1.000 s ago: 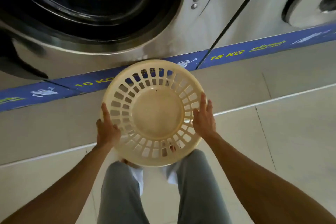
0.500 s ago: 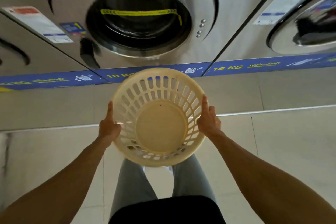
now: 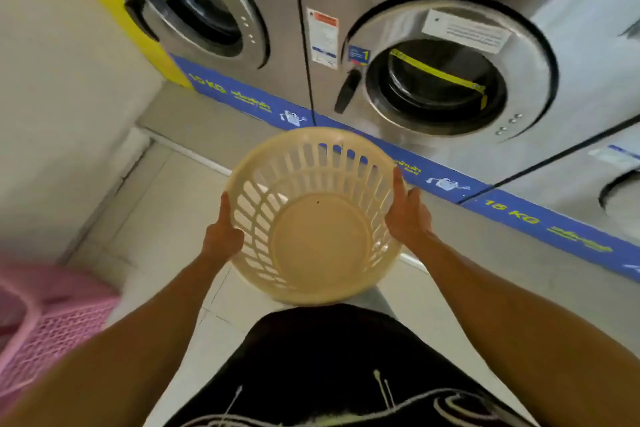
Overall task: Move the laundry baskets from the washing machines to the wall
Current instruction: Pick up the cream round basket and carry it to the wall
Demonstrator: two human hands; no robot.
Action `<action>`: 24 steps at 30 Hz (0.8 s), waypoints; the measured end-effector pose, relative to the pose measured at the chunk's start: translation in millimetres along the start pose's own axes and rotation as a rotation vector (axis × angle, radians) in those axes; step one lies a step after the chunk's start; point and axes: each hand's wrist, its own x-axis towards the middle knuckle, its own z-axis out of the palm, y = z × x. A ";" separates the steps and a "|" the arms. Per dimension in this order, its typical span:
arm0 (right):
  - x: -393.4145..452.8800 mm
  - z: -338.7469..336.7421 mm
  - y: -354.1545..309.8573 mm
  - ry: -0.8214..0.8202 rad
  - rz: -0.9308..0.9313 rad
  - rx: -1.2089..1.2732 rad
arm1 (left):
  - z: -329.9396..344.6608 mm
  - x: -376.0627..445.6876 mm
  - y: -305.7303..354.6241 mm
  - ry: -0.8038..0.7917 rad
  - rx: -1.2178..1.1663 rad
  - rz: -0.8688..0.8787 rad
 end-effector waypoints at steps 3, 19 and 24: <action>-9.7 5.9 -43.7 -0.037 -0.137 -0.066 | -12.4 -29.0 -60.6 -0.025 -0.025 -0.035; -100.6 110.4 -278.1 -0.114 -0.663 -0.324 | -54.6 -119.8 -304.5 0.437 -0.231 -0.421; -102.9 143.5 -344.9 -0.137 -0.751 -0.365 | -76.0 -114.8 -339.7 0.547 -0.334 -0.494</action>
